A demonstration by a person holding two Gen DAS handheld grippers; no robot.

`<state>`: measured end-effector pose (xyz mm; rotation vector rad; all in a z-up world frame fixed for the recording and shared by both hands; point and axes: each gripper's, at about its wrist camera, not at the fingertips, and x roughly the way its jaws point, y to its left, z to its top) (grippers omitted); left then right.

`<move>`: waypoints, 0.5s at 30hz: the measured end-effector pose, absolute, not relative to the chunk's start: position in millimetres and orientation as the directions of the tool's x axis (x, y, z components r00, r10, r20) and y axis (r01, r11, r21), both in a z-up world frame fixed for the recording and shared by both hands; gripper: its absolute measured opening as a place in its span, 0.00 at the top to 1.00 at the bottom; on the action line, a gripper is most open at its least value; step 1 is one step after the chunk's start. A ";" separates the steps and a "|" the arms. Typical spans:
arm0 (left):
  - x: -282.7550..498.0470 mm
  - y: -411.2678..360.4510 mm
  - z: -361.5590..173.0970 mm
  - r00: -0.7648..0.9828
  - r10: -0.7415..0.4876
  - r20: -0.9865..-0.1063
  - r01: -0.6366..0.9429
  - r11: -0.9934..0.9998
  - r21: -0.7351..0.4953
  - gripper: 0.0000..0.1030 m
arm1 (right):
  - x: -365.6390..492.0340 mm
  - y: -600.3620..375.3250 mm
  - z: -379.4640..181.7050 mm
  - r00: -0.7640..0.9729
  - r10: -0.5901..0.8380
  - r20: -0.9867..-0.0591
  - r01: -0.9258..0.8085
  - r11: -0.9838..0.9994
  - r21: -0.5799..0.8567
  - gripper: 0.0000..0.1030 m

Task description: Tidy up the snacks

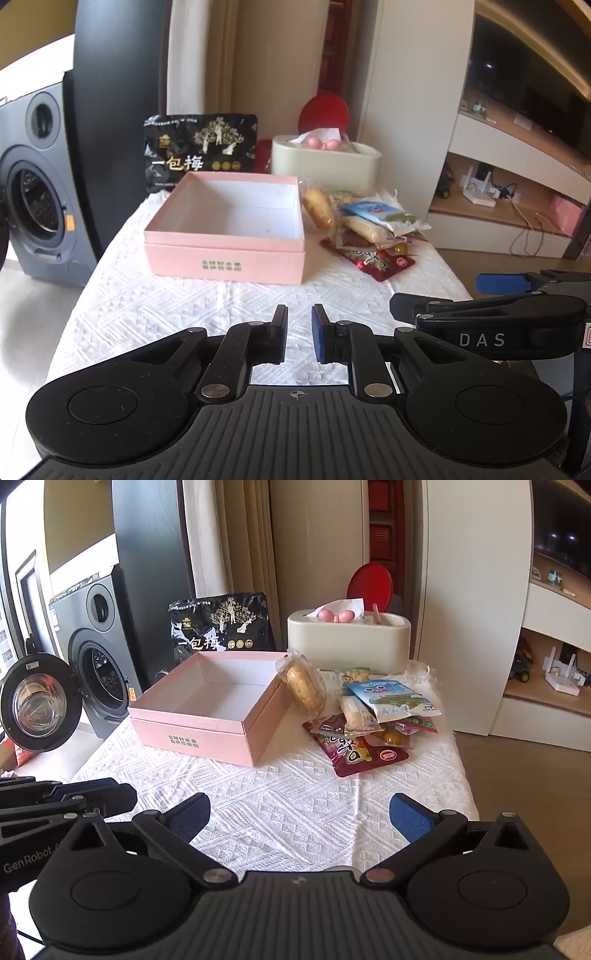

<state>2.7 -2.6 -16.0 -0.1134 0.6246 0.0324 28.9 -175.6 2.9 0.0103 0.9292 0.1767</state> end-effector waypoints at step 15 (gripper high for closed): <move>6.5 -4.5 -16.7 0.803 -0.019 -0.596 -0.050 0.994 -0.100 0.82 | 28.9 -175.6 -1.4 0.575 0.153 -0.804 -0.141 0.986 0.087 0.00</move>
